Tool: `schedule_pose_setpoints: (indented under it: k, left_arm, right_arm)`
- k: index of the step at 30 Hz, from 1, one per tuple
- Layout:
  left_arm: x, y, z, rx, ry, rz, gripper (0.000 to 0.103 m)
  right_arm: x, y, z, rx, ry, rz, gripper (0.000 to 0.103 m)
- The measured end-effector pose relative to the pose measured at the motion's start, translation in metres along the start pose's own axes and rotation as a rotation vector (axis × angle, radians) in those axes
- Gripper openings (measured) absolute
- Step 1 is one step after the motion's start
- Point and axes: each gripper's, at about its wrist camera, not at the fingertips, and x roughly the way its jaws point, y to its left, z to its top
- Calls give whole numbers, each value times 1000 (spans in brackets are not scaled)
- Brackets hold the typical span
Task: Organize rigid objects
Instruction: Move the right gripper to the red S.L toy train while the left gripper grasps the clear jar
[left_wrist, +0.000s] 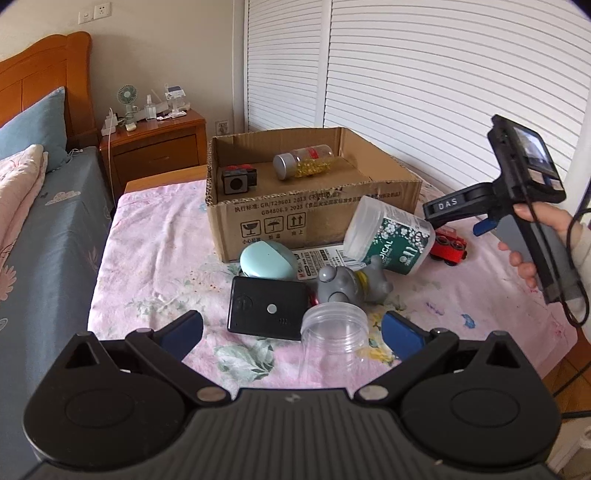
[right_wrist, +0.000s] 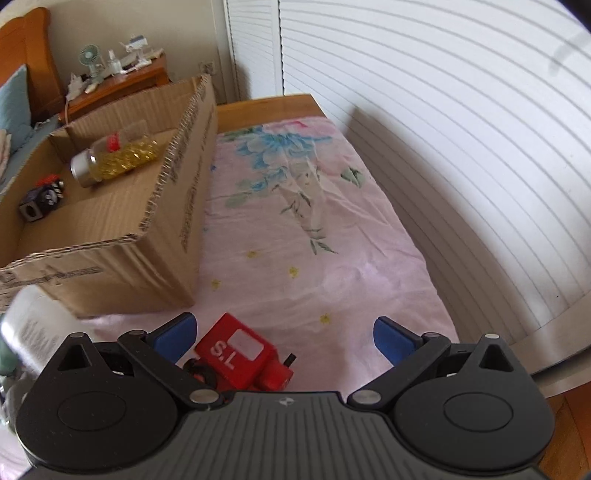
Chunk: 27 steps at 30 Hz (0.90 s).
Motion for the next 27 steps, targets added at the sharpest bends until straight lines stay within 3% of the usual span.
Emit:
schedule_pose_setpoints:
  k: [5,11,20,27]
  left_arm:
    - [4,-5,-7,39,43,-27,102]
    - [16,-15,-17,124,107,-60,102]
    - [24,-4,-38,157,187,-4,102]
    - [25,24,-40,69,194,79,102]
  right_arm:
    - [2,-8,-3,21,-6,23,103]
    - [-4,-5,-17,-63,25,-39,103]
    - [-18,-12,-42,-114,0,-22,103]
    - [-20,-14,-50,-132,-39,-8,103]
